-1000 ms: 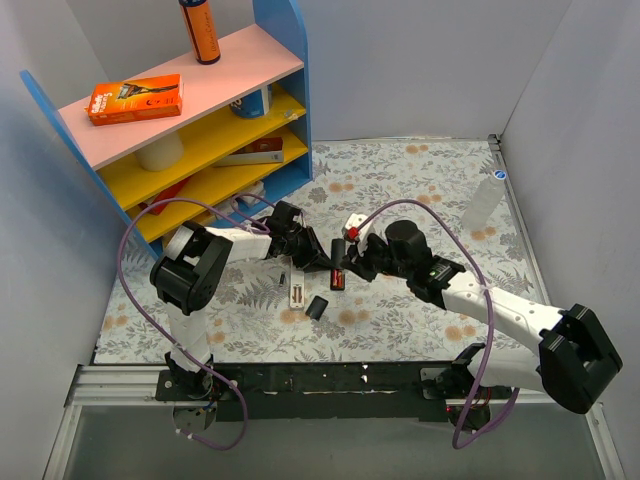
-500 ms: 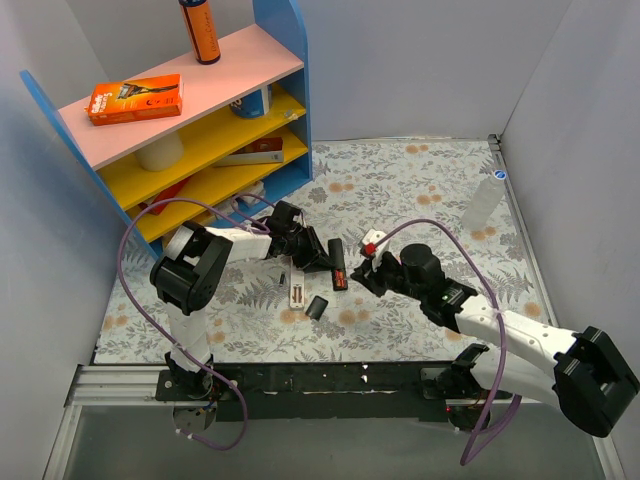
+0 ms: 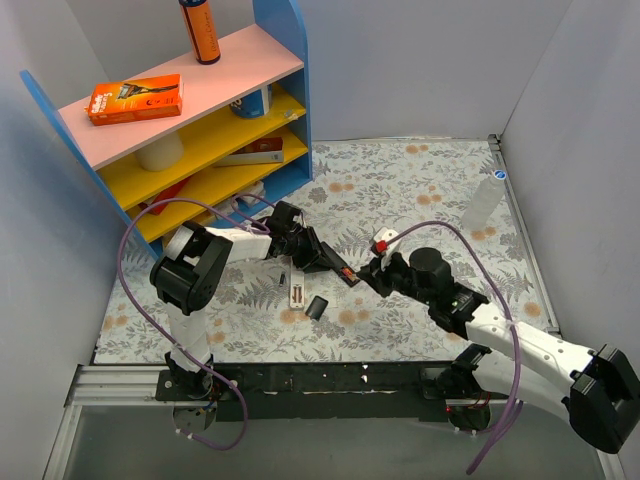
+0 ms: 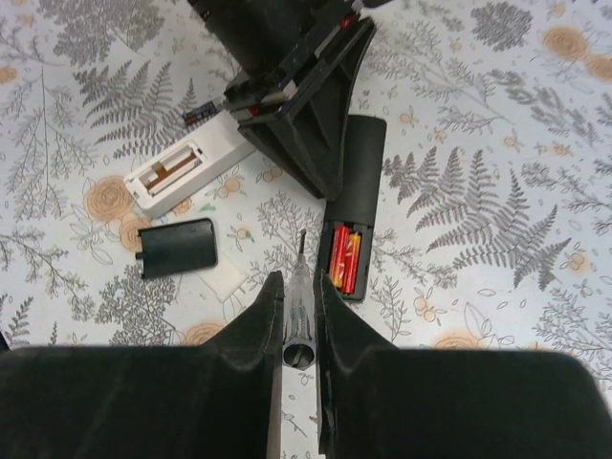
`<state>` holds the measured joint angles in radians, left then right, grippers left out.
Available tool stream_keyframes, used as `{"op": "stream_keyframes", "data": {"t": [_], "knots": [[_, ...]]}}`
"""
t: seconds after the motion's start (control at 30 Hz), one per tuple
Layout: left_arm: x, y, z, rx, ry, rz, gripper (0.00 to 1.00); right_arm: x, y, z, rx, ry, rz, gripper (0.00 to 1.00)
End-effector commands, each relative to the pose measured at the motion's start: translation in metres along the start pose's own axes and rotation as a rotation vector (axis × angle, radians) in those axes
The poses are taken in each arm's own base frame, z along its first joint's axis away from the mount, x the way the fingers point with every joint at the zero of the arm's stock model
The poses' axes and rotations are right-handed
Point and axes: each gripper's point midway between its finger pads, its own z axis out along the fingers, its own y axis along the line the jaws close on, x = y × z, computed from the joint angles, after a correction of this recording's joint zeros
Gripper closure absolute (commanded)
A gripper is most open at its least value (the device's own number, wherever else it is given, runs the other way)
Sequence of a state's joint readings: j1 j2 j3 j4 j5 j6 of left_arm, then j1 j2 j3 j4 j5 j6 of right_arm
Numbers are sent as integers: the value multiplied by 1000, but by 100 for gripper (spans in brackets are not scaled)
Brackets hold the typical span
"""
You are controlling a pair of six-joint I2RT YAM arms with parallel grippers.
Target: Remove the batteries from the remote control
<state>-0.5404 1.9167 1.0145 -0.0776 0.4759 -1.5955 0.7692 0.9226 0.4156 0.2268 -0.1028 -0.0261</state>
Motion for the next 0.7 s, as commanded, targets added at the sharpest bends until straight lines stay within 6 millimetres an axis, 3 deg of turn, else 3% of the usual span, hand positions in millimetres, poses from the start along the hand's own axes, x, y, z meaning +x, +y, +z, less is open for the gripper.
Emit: {"op": "stream_keyframes", "data": {"t": [0.0,0.03,0.2,0.43,0.67], "knots": [[32,82,3,-303,70,-47,78,-40,-13,-2,69,-50,-42,99],[32,81,4,-302,71,-42,78,-46,-19,-2,98,-51,-55,99],[21,75,8,-299,62,-6,78,-36,-40,-1,189,49,-84,99],[7,53,11,-222,57,99,76,-30,-19,2,30,61,-136,99],[3,51,18,-193,73,136,75,-12,-15,6,-4,104,-128,99]]}}
